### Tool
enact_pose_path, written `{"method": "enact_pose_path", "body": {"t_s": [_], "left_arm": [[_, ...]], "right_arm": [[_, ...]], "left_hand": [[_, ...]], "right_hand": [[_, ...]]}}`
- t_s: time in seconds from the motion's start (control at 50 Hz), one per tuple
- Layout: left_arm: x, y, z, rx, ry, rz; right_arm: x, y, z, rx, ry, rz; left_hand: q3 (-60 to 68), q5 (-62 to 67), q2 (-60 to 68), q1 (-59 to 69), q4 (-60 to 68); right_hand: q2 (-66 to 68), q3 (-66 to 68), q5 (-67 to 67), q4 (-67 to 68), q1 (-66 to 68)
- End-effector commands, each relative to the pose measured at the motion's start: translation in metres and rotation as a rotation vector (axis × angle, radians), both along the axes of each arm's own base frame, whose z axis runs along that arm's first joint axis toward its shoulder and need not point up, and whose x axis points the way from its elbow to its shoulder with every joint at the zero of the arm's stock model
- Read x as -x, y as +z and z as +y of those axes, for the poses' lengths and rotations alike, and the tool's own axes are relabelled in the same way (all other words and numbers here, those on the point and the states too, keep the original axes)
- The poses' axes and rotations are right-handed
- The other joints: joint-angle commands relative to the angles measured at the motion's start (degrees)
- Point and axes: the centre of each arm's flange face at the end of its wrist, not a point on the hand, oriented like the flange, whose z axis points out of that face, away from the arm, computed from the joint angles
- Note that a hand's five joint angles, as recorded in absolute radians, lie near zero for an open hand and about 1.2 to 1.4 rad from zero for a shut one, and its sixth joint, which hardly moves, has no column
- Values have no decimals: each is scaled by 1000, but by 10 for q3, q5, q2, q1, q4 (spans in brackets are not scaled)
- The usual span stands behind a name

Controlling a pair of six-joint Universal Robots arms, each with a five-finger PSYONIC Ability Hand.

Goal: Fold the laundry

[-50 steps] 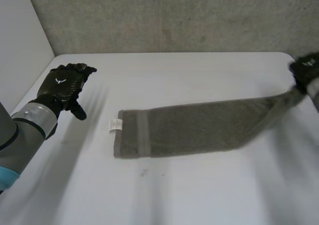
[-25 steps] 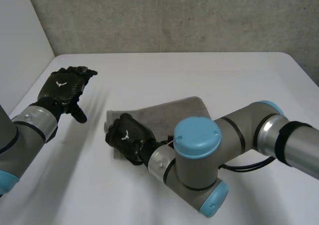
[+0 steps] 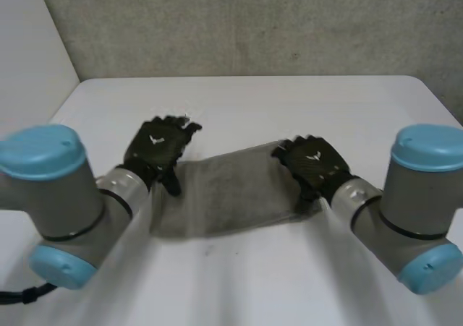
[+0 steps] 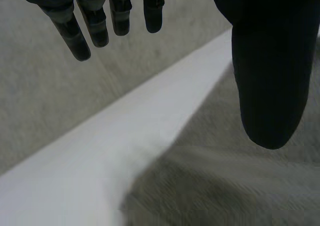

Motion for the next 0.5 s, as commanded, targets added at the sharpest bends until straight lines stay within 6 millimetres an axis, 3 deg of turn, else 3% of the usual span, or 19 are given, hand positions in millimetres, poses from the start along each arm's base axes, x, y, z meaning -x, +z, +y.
{"method": "enact_pose_path", "body": {"t_s": [0.02, 0.04, 0.06, 0.08, 0.1, 0.14, 0.22, 0.3, 0.32, 0.36, 0.38, 0.42, 0.44, 0.46, 0.48, 0.5], "left_arm": [[-4, -32, 4, -48, 79, -105], [-4, -35, 7, -53, 74, -121], [-4, -35, 7, -53, 74, -121], [-6, -38, 9, -59, 74, -132], [-6, -38, 9, -59, 74, -132], [-8, -40, 14, -73, 71, -142], [-9, -39, 23, -81, 63, -140], [-16, -18, 28, -52, 77, -94], [-16, -18, 28, -51, 77, -94], [-20, -3, 29, -20, 87, -65], [-20, -3, 29, -20, 87, -65], [-27, 7, 25, 1, 114, -52], [-37, 18, 19, 28, 150, -35], [-49, 27, 14, 52, 189, -20], [-49, 28, 14, 52, 190, -20], [-60, 34, 9, 68, 226, -13]], "right_arm": [[20, -32, -10, 2, -22, 138], [20, -36, -14, 12, -20, 153], [20, -36, -14, 12, -20, 153], [20, -38, -16, 23, -18, 163], [20, -38, -16, 23, -18, 163], [17, -32, -23, 65, -22, 159], [12, -18, -29, 130, -21, 132], [-1, 15, -36, 252, -16, 82], [-1, 15, -36, 252, -16, 82], [-37, 32, -13, 313, 84, 39], [-38, 32, -13, 313, 84, 39], [-79, 39, 25, 346, 225, -6], [-79, 39, 25, 346, 226, -6], [-94, 36, 43, 347, 292, -12], [-95, 36, 43, 347, 293, -13], [-107, 30, 59, 336, 345, -14]], "left_hand": [[2, -16, 5, 2, 5], [2, -16, 5, 2, 5], [2, -16, 5, 2, 5], [2, -16, 5, 2, 5], [2, -16, 5, 2, 5], [2, -16, 5, 2, 5], [2, -16, 5, 2, 5], [2, -16, 5, 2, 5], [2, -16, 5, 2, 5], [2, -16, 5, 2, 5], [2, -16, 5, 2, 5], [2, -16, 5, 2, 5], [2, -16, 5, 2, 5], [2, -16, 5, 2, 5], [2, -16, 5, 2, 5], [2, -16, 5, 2, 5]], "right_hand": [[187, 194, 180, 181, 198], [305, 311, 297, 299, 315], [306, 312, 298, 300, 316], [429, 436, 422, 423, 440], [430, 437, 423, 425, 441], [674, 681, 667, 669, 685], [675, 682, 668, 670, 686], [675, 682, 668, 670, 686], [675, 682, 668, 670, 686], [675, 682, 668, 670, 686], [675, 682, 668, 670, 686], [675, 682, 668, 670, 686], [675, 682, 668, 670, 686], [675, 682, 668, 670, 686], [675, 682, 668, 670, 686], [675, 682, 668, 670, 686]]}}
